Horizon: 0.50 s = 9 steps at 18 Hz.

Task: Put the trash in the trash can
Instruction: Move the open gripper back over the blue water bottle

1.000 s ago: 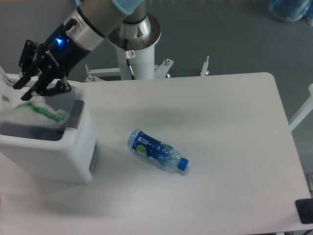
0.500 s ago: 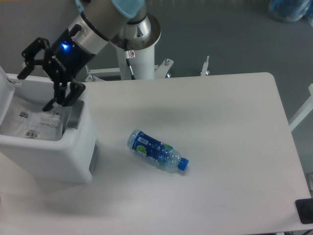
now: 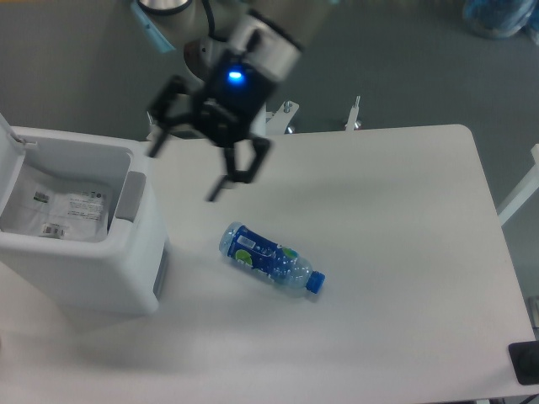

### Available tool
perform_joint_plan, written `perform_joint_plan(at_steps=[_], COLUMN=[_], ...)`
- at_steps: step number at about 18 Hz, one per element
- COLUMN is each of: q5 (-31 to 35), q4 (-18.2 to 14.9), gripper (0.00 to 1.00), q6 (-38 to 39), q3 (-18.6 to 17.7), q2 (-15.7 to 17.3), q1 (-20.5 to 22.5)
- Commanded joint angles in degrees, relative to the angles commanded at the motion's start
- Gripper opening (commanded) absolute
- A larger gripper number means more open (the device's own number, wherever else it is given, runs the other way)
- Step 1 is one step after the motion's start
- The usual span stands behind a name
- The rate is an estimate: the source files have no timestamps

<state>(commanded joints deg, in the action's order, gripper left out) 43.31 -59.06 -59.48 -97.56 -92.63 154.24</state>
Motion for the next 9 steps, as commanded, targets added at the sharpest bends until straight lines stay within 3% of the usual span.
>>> perform_joint_plan(at_steps=[3, 9], q5=[9.0, 33.6], q4=[0.1, 0.3], gripper=[1.00, 1.00], q6=[-3.9, -7.8], q3=[-0.1, 0.0], q2=[-3.2, -10.3], q1=[1.3, 0.9])
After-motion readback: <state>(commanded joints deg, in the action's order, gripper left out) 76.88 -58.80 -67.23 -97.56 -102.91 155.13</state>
